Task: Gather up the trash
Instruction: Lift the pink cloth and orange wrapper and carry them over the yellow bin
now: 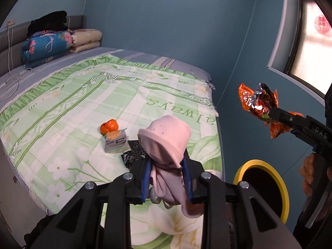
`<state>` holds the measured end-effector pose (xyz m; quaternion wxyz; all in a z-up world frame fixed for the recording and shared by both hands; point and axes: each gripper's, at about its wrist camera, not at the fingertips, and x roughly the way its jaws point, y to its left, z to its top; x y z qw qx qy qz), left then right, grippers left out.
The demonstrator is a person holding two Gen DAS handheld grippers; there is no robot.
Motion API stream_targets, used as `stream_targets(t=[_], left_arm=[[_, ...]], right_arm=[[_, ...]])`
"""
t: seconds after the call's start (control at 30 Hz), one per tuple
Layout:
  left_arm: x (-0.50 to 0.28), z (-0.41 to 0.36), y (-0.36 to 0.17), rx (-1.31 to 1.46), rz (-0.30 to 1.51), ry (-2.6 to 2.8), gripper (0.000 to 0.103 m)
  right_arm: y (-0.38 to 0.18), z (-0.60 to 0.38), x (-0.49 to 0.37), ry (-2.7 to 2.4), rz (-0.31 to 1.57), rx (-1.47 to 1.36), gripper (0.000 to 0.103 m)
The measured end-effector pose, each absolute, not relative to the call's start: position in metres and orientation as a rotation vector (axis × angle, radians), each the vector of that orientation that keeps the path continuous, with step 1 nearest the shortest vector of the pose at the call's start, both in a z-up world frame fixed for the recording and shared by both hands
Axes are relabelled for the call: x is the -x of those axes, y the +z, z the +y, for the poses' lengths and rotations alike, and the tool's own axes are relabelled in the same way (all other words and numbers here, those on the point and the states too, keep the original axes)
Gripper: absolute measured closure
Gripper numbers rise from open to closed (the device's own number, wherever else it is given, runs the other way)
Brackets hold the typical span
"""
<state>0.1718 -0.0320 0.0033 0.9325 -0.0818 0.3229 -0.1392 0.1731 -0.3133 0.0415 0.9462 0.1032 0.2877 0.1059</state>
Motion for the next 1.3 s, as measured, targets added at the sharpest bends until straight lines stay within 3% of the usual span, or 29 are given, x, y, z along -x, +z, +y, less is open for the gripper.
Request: stream_targets(t=[0.53, 1.0, 1.3], left_arm=[[-0.148, -0.111, 0.031, 0.070, 0.625, -0.447, 0.078], [-0.151, -0.175, 0.002, 0.016, 0.718, -0.559, 0.078], [-0.151, -0.224, -0.029, -0.066, 0.797, -0.631, 0.078]], right_arm=[[0.056, -0.376, -0.112, 0.062, 0.514, -0.278, 0.050], [0.039, -0.428, -0.087, -0.081, 0.512, -0.341, 0.048], [0.008, -0.452, -0.096, -0.167, 0.603, -0.385, 0.048]])
